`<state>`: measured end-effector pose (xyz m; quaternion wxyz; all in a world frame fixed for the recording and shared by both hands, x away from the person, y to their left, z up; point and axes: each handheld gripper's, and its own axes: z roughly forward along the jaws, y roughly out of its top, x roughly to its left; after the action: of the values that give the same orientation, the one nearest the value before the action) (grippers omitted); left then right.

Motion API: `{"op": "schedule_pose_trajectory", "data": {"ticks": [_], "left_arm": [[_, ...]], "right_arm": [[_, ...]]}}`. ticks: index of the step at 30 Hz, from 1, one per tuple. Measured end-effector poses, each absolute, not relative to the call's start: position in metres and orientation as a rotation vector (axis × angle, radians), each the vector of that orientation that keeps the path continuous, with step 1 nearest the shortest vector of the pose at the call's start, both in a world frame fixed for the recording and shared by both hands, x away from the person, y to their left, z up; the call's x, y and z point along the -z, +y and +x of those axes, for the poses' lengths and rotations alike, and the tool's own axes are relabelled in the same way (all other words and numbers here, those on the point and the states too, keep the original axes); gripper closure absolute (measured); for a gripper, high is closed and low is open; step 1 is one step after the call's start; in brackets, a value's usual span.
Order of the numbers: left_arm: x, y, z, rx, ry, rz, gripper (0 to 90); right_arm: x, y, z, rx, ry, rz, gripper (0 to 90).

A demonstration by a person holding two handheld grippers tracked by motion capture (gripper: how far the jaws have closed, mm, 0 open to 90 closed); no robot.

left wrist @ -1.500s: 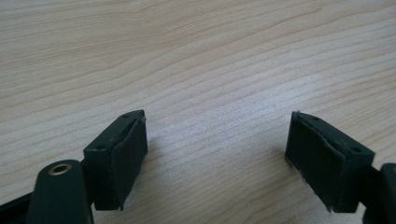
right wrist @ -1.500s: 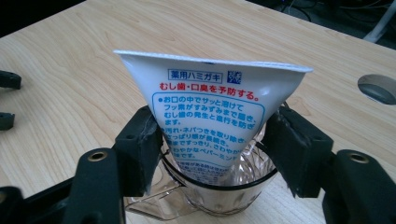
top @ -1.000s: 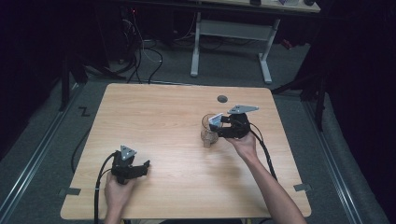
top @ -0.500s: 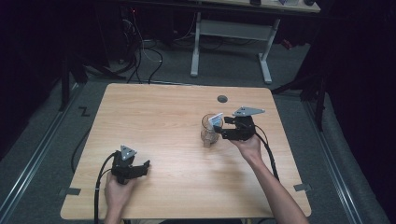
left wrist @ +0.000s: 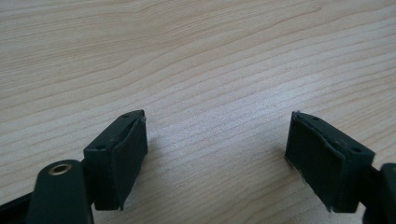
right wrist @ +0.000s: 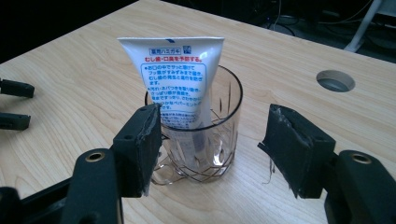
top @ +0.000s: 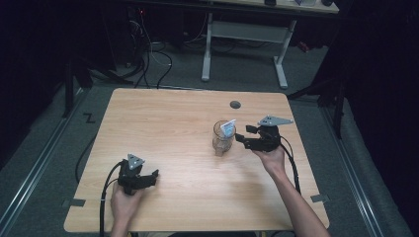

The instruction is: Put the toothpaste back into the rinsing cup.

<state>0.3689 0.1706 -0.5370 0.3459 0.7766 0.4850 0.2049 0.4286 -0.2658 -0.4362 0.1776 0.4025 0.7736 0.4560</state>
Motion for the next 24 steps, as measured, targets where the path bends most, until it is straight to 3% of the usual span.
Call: {"op": "schedule_pose_trajectory", "data": {"ticks": [24], "left_arm": [[0.537,0.171,0.369,-0.532,1.259,2.016,20.8]], "right_arm": [[0.436,-0.298,0.409,-1.330,2.117,1.202,39.8]]}}
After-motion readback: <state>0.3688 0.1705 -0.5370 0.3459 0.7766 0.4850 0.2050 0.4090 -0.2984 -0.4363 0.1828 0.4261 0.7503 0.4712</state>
